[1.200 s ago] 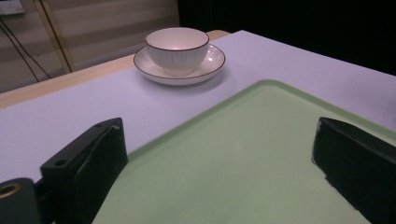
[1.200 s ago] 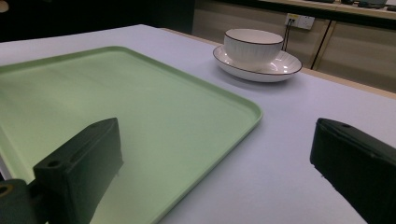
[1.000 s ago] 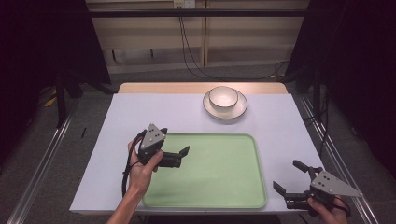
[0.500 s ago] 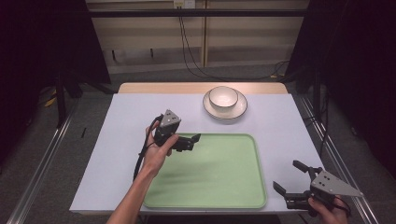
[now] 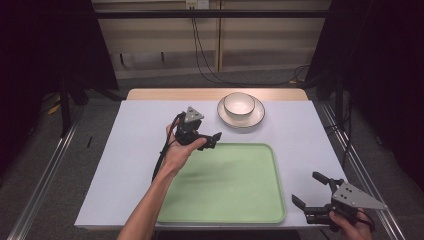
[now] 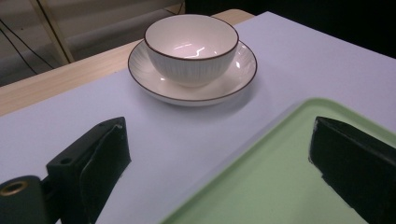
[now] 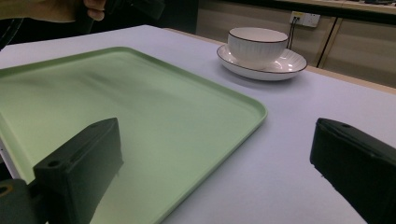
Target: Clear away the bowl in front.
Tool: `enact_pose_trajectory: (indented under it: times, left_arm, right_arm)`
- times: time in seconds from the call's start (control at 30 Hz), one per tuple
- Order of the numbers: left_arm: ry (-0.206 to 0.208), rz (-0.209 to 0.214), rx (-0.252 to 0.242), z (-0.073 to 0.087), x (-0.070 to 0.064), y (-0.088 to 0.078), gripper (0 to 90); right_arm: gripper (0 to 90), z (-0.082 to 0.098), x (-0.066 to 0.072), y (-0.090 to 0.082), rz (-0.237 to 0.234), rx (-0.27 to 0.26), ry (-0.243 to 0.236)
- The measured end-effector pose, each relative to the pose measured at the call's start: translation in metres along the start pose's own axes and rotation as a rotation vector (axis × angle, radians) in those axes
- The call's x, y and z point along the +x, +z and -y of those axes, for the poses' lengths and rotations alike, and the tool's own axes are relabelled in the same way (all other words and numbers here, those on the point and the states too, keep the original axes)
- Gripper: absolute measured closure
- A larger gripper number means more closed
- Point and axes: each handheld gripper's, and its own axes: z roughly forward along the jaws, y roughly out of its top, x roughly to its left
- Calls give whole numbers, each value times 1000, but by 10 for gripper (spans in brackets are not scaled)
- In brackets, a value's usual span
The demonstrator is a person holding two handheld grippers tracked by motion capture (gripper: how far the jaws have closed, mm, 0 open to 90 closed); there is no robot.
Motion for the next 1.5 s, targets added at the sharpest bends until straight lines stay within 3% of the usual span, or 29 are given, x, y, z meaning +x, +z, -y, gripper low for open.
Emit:
enact_pose_trajectory:
  times: [0.03,0.13,0.2,0.3,0.4,0.5,0.6,0.83,0.93,1.0,1.23,1.33,1.4,1.5]
  left_arm:
    - [4,-18,0,-6,0,4,44]
    - [-9,-22,-3,-11,-2,9,44]
    - [32,-50,34,-15,-8,18,44]
    - [12,-27,17,-18,-10,27,50]
    - [39,-30,39,-23,-12,39,41]
    - [1,-20,47,-21,-14,52,50]
    - [15,-28,69,-21,-15,61,52]
    - [-27,-36,66,-38,-1,77,121]
    - [-59,-28,64,-44,4,83,108]
    - [-59,-44,63,-46,7,87,114]
    - [-78,-51,109,-55,14,98,170]
    - [-82,-100,117,-60,22,106,193]
    - [-82,-109,132,-61,25,109,185]
    - [-114,-106,152,-65,34,118,205]
  right_arm:
    - [17,0,1,0,-3,-7,-5]
    - [17,0,0,-1,3,-10,-10]
    - [17,0,0,-1,2,-2,-1]
    - [17,-1,1,0,-10,-3,-6]
    - [17,-1,2,-1,-9,-4,-13]
    - [17,0,0,-1,-16,6,-15]
    - [17,1,-1,0,-16,7,-9]
    - [17,2,-2,-2,-16,2,2]
    - [17,3,-2,-2,-17,3,1]
    - [17,3,-1,-1,-34,7,6]
    - [17,2,3,0,-41,6,-8]
    - [17,2,3,-1,-38,3,-9]
    - [17,2,3,-1,-40,3,-9]
    - [17,2,2,-1,-44,-1,-2]
